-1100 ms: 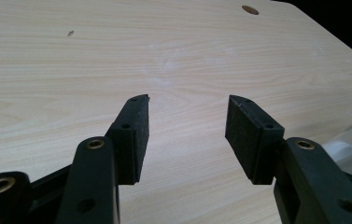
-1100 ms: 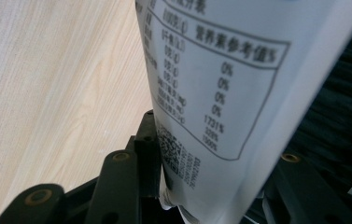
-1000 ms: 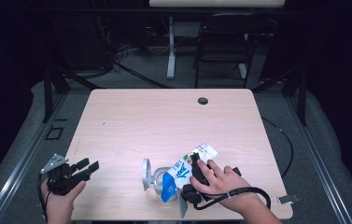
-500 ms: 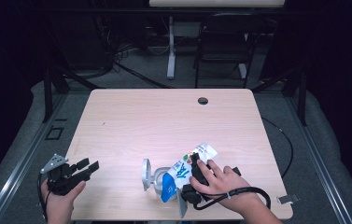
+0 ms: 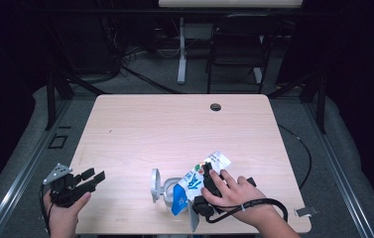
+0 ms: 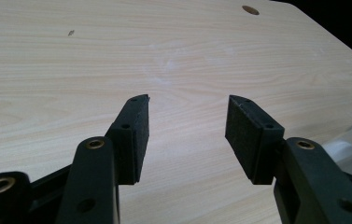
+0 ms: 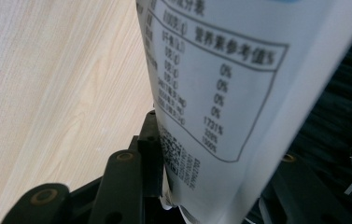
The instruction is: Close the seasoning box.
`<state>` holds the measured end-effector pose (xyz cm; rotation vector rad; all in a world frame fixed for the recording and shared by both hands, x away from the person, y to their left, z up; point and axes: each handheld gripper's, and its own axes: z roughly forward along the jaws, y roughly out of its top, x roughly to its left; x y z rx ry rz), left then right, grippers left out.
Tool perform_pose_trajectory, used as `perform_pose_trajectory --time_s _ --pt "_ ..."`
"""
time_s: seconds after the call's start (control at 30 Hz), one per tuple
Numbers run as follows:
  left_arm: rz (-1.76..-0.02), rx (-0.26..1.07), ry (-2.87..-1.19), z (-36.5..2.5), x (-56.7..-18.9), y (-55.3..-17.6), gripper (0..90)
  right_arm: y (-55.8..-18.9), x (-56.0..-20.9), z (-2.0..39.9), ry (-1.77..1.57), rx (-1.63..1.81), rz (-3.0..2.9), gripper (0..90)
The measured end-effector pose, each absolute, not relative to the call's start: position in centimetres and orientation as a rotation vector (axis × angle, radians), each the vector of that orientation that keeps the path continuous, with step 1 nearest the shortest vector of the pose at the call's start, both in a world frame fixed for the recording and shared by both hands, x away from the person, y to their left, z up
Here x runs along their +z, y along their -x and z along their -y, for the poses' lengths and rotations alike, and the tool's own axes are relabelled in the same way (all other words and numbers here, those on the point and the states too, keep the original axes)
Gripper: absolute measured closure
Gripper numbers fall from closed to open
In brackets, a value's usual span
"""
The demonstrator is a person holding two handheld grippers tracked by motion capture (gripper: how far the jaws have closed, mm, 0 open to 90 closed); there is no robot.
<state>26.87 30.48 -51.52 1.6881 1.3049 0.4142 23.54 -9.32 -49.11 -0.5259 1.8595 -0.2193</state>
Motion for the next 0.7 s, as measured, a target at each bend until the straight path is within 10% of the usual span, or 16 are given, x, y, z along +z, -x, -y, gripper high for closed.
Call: perform_pose_trajectory --time_s 0.7 --pt "-1.309 0.413 -1.688 -30.53 -51.55 -26.88 50.1 -23.45 -49.01 9.25 0.522 -0.234 -1.861 64.1"
